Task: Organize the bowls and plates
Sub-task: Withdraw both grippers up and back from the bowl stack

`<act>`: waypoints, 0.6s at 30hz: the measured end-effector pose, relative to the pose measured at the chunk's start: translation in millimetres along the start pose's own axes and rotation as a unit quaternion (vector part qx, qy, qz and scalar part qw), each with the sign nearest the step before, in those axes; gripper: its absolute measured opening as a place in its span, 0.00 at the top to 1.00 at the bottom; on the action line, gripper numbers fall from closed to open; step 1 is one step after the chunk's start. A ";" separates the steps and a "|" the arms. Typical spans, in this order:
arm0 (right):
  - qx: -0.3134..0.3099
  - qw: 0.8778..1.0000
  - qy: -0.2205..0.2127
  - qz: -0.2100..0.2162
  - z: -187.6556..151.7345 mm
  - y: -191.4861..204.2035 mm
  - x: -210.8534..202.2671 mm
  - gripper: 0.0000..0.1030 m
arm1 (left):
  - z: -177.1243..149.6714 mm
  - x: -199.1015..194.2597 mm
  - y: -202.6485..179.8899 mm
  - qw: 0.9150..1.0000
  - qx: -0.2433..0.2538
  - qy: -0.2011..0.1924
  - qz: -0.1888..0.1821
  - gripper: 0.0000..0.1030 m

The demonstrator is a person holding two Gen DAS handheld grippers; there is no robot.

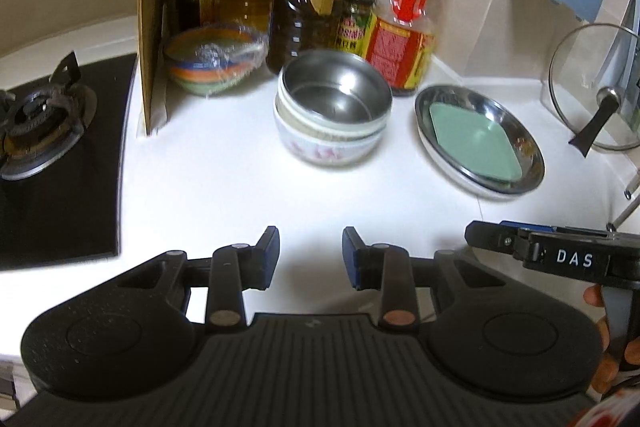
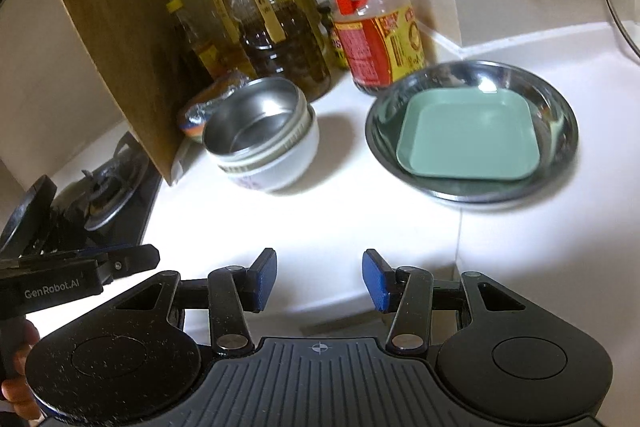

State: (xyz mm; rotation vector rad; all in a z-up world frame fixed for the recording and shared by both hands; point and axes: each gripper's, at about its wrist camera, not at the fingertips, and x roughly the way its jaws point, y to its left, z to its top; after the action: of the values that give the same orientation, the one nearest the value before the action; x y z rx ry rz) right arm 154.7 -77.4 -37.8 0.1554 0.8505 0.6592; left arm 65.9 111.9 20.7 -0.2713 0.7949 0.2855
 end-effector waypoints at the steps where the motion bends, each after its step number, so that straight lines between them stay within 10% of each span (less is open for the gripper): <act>1: 0.001 1.000 0.002 0.000 -2.7 -0.8 -1.1 0.53 | -3.7 -0.3 -2.1 1.000 0.000 0.004 0.001 0.71; 18: -0.009 1.000 0.023 -0.002 -37.6 -9.5 -22.6 0.53 | -42.8 -17.0 -30.4 1.000 -0.003 0.020 0.007 0.71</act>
State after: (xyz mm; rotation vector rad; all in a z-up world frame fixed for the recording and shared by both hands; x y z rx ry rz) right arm 120.7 -103.2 -51.7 0.1232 0.8883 0.6685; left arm 37.0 66.5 8.4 -0.2783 0.8365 0.2972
